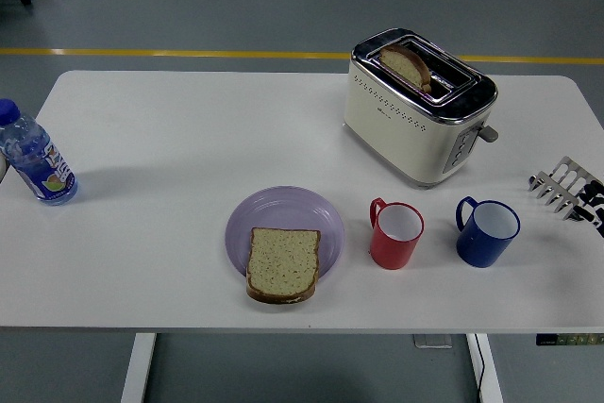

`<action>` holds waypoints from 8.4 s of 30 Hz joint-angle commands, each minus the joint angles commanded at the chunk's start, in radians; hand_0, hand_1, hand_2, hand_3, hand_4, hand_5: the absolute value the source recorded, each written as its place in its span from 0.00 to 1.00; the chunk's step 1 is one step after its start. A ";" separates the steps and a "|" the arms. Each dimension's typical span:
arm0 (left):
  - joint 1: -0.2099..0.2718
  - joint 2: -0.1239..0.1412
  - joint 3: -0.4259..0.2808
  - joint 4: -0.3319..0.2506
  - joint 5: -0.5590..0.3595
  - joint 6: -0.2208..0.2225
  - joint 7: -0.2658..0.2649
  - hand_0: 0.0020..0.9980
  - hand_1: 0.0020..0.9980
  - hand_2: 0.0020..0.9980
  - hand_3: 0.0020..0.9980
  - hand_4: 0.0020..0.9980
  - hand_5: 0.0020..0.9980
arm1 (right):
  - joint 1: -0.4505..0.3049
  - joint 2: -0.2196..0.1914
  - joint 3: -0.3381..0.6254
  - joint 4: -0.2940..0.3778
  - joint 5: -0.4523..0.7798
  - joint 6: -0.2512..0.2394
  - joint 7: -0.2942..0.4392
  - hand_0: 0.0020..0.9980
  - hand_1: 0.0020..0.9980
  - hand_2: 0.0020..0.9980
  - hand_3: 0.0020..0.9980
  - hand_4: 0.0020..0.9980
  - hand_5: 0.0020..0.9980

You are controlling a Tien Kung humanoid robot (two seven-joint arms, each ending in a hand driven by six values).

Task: Pick up the cup,pour liquid into bread,place the cup on the desk

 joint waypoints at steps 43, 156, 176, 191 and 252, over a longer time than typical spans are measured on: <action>-0.002 0.005 0.002 0.000 0.003 -0.003 0.001 0.67 0.74 0.74 0.63 0.39 1.00 | -0.043 -0.029 -0.277 -0.054 -0.179 -0.065 0.123 0.92 0.86 0.96 1.00 1.00 0.06; -0.004 0.001 0.006 0.000 0.000 -0.008 -0.001 0.67 0.74 0.74 0.63 0.39 1.00 | 0.210 0.051 -0.450 -0.323 -0.136 -0.268 0.224 0.91 0.81 0.90 1.00 1.00 0.09; -0.003 0.000 0.008 0.000 0.000 -0.007 -0.001 0.67 0.74 0.74 0.63 0.40 1.00 | 0.240 0.052 -0.498 -0.370 -0.090 -0.266 0.239 0.84 0.71 0.77 0.88 1.00 0.08; 0.001 -0.002 0.017 0.001 -0.002 -0.007 -0.002 0.67 0.74 0.74 0.63 0.40 1.00 | 0.245 0.054 -0.511 -0.387 -0.048 -0.280 0.255 0.68 0.59 0.64 0.76 0.96 0.06; -0.002 0.001 0.000 0.000 0.013 -0.008 -0.001 0.67 0.74 0.74 0.63 0.39 1.00 | 0.149 -0.037 -0.294 0.214 -0.427 -0.309 -0.185 0.25 0.25 0.43 0.54 0.88 0.00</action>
